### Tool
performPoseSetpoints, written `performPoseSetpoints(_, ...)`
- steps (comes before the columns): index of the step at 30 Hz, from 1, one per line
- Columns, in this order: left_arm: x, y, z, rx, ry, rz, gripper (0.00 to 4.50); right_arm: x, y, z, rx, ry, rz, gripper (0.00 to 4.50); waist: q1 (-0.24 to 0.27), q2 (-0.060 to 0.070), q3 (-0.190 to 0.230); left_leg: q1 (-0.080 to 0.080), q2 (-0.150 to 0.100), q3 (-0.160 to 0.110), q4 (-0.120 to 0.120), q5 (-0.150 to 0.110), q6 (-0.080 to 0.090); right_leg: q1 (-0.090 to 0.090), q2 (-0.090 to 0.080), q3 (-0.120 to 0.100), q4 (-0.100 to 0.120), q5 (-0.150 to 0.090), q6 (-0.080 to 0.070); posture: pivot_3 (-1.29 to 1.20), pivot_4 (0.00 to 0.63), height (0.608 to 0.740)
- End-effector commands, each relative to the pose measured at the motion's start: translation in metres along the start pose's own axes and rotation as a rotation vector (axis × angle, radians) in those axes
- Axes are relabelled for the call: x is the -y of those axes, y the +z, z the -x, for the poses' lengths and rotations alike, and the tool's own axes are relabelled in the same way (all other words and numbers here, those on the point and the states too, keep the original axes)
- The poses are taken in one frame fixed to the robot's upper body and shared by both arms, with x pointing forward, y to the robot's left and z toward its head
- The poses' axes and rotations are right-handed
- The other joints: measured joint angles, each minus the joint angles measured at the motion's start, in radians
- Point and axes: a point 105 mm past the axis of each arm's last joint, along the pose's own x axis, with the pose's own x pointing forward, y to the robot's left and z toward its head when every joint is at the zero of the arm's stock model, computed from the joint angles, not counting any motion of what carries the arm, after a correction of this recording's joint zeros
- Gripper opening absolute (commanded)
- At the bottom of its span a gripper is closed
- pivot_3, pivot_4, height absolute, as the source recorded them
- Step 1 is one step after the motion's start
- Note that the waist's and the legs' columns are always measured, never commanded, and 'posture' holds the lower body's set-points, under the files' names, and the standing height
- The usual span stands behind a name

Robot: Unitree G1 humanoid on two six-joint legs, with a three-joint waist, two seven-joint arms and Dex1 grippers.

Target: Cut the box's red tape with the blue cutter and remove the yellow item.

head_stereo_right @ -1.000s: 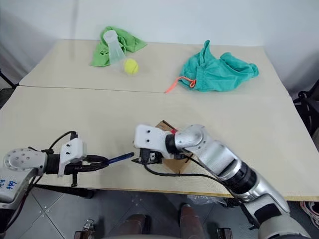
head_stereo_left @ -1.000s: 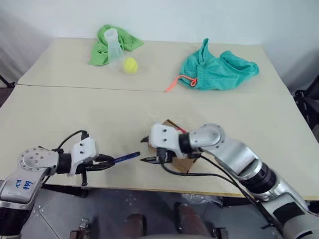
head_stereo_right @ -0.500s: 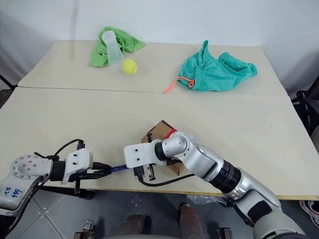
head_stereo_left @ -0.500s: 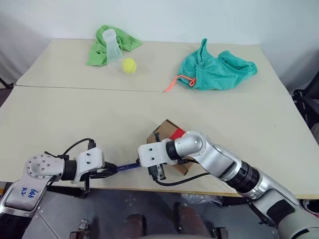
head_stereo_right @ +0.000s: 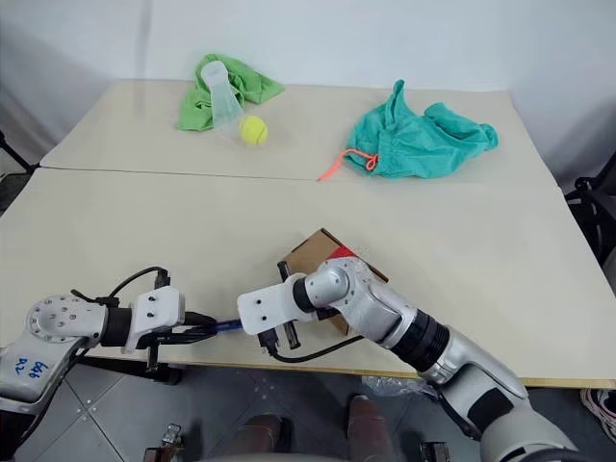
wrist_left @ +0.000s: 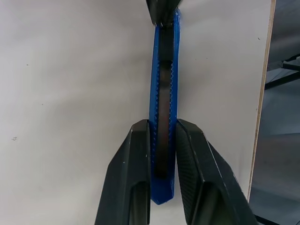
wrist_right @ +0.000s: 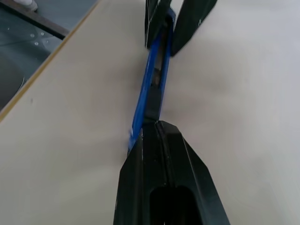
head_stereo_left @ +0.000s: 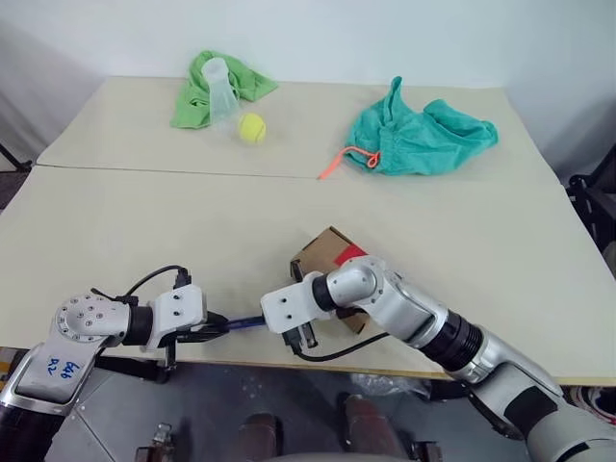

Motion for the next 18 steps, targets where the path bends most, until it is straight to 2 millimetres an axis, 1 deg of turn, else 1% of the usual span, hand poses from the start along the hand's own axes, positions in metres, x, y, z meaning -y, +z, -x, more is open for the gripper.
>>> performPoseSetpoints(1,0.002,0.002,-0.002,0.001,-0.011,-0.013,0.43,-0.003,-0.002,-0.008,-0.009,0.022,0.003,0.02,0.0,0.0,0.0,0.0,0.0,0.0,0.0,0.0,0.0,0.0,0.0,0.0,0.0,0.0,0.0,0.0,0.15,0.74)
performPoseSetpoints(18,0.0,0.004,-0.004,0.013,-0.002,-0.007,0.43,0.0,0.013,-0.026,0.042,0.025,0.025,0.02,-0.001,0.0,0.0,0.006,0.0,0.0,0.0,0.001,-0.001,0.003,0.0,0.0,0.005,-0.001,-0.003,0.0,0.15,0.74)
